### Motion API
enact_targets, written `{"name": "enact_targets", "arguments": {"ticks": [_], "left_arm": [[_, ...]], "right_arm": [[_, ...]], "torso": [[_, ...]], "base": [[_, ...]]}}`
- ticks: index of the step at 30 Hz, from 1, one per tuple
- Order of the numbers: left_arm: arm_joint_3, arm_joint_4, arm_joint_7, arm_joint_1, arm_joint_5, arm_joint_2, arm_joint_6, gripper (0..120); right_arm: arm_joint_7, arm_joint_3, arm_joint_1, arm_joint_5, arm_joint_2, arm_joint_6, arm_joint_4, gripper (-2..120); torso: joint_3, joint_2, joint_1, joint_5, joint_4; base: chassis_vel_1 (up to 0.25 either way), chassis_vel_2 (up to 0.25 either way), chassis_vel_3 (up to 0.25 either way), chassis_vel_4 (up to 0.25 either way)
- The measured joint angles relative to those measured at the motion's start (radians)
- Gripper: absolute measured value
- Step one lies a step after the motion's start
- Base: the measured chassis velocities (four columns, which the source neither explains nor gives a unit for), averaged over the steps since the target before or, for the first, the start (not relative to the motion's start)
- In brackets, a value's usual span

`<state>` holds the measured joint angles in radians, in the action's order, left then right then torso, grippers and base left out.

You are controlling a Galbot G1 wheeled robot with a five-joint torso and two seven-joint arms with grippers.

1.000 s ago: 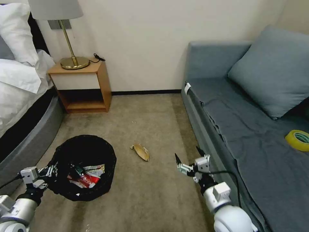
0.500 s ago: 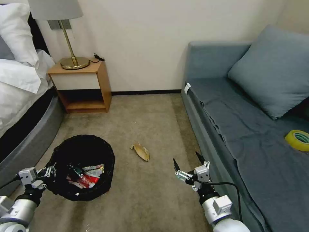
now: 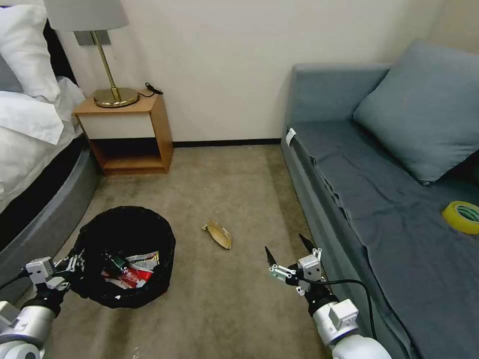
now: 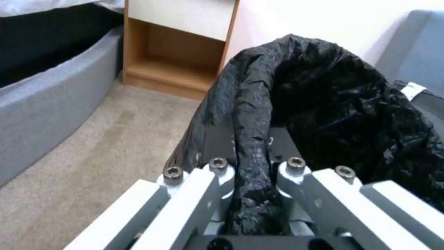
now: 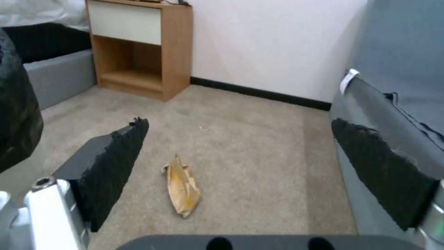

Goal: Pick up the trash bin, then pick up the garbage on the floor and place it into the trash bin.

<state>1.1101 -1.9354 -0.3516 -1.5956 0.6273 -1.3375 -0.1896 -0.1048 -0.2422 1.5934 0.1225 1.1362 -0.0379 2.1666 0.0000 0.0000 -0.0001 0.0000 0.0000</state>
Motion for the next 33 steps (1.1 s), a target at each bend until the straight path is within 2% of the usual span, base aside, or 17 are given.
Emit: {"name": "enact_targets", "arguments": {"ticks": [14, 33], "left_arm": [[-0.001, 0.013, 0.022, 0.004, -0.005, -0.013, 0.0, 6], [0.016, -0.008, 0.029, -0.008, -0.004, -0.024, 0.0, 6]], "right_arm": [[0.053, 0.001, -0.015, 0.002, -0.021, -0.02, -0.003, 100], [0.062, 0.011, -0.032, 0.008, -0.046, 0.003, -0.006, 100]], "torso": [[0.0, 0.0, 0.0, 0.0, 0.0], [0.0, 0.0, 0.0, 0.0001, 0.0]], "base": [[0.0, 0.0, 0.0, 0.0], [0.0, 0.0, 0.0, 0.0]]}}
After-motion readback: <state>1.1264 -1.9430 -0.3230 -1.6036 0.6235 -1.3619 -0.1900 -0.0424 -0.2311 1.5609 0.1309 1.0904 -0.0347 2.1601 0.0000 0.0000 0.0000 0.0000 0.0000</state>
